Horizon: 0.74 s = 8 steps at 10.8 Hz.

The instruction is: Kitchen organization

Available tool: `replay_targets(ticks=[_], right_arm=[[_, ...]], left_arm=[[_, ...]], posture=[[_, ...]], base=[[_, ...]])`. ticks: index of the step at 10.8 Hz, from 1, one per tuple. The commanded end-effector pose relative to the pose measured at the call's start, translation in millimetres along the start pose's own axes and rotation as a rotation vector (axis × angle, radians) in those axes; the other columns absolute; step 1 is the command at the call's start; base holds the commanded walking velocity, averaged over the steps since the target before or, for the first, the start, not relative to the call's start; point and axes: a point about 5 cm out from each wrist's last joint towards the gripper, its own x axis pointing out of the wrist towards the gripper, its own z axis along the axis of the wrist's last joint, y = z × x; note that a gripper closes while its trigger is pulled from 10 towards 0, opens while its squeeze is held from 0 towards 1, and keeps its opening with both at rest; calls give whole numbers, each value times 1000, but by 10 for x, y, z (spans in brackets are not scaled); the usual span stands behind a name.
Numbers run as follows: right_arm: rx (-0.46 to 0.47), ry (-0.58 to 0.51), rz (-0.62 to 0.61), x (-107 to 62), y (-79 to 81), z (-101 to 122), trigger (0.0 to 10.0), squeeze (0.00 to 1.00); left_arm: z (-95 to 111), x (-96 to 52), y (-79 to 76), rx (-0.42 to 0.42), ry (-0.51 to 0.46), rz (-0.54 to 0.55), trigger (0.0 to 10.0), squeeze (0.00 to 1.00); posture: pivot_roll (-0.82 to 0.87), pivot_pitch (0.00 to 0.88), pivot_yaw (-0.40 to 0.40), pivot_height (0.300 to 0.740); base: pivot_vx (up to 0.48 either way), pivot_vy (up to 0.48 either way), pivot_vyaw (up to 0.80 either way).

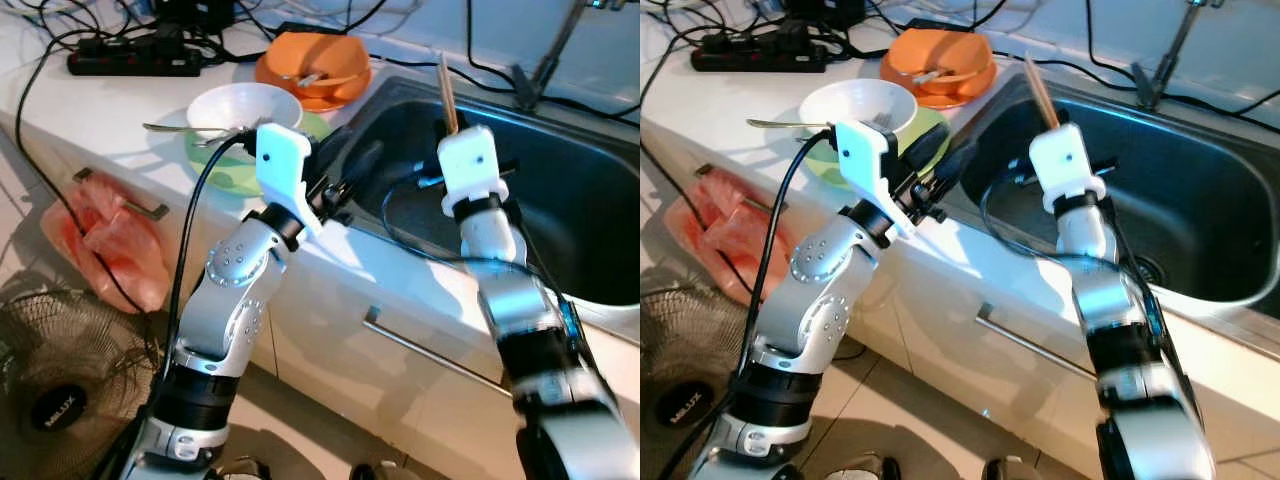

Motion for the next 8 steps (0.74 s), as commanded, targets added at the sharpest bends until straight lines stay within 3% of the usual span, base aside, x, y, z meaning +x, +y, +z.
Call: replay_targets(ticks=[1,2,4,8], right_arm=[[15,46,-29,32,-73,-48,6275,0],[95,140,-37,53,-68,-158,10000,0],[200,238,-62,55,-65,-275,10000,0],[222,302,-46,41,-21,-361,10000,0]], left_arm=[[-81,-23,26,30,45,27,10000,0],[-140,-40,111,66,91,79,10000,0],[-313,-85,191,77,191,131,10000,0],[-525,-139,120,68,291,99,10000,0]], posture=[[51,65,-10,740],[52,64,-12,740],[61,70,-16,740],[59,86,-21,740]], base=[[0,0,0],[0,0,0],[0,0,0],[0,0,0]])
